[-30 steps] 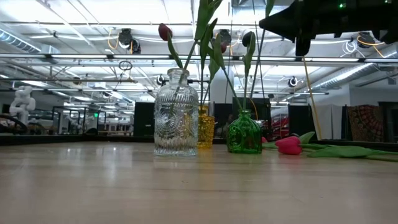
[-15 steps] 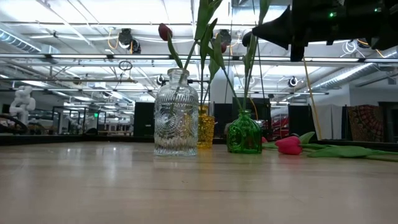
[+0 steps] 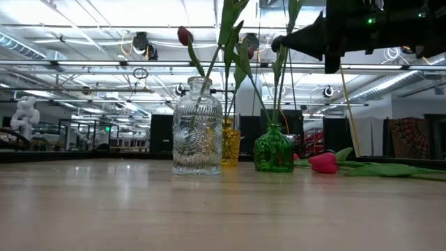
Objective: Sort flowers into vase by color
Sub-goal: Put the bottom black flower in the green flower vase
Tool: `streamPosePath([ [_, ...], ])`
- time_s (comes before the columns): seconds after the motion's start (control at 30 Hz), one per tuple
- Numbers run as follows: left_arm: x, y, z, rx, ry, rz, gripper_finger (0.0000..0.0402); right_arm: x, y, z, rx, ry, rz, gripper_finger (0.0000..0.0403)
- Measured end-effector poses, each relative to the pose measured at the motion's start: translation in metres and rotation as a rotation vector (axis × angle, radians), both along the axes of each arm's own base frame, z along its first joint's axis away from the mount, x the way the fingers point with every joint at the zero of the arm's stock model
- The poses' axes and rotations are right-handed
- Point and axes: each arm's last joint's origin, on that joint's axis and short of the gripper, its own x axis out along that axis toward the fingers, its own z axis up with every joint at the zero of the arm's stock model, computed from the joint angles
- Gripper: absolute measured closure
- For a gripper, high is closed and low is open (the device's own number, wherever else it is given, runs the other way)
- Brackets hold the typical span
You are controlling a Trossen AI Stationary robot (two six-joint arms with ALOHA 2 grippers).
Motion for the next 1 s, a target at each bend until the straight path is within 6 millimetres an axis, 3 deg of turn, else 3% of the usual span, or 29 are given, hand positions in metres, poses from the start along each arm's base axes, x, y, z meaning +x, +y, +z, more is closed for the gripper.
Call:
streamPosePath([
  [0.57,-0.001,0.000,-0.001,0.001,0.011,0.002,0.0231,0.006,-0.001,-0.012,0.048,0.027,-0.003,0.0359],
  [1.0,-0.001,0.000,-0.001,0.002,0.015,0.003,0.0231,0.007,0.001,-0.019,0.095,0.094,0.074,0.0263],
])
